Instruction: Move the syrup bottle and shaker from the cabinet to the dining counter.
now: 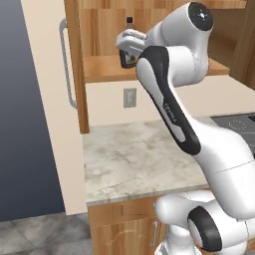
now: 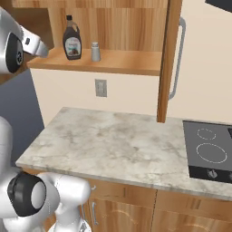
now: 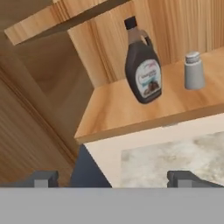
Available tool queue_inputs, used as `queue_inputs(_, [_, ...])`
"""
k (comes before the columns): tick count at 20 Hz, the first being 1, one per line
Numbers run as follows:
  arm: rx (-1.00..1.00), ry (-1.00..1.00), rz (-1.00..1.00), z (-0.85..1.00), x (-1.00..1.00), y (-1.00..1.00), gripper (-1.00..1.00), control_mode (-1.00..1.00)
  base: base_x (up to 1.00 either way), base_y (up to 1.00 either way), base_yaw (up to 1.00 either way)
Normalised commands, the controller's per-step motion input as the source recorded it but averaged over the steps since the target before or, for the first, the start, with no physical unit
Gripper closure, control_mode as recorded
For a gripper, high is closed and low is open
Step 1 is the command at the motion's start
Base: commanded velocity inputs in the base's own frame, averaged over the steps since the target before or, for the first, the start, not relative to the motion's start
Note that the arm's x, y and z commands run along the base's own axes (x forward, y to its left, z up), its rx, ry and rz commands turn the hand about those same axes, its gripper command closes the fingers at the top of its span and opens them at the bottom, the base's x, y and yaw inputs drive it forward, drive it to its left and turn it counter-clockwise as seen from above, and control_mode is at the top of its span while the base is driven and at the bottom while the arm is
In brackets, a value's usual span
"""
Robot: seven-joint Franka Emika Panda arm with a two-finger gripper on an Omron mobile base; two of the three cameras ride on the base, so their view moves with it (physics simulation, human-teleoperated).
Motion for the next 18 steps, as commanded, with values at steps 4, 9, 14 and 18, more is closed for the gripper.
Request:
queue_inputs(4, [-0.24, -0.12, -0.26, 0.08, 0.45, -0.05, -1.0, -1.0, 0.0, 0.0, 0.0])
queue_inputs(9, [-0.13, 0.02, -0.25, 0.15, 0.63, -0.05, -1.0, -1.0, 0.0, 0.0, 0.0])
queue_inputs(14, [-0.02, 0.14, -0.23, 0.24, 0.69, 0.0, -1.0, -1.0, 0.0, 0.0, 0.0])
queue_inputs(18, [-0.01, 0.14, -0.18, 0.07, 0.64, 0.0, -1.0, -1.0, 0.0, 0.0, 0.0])
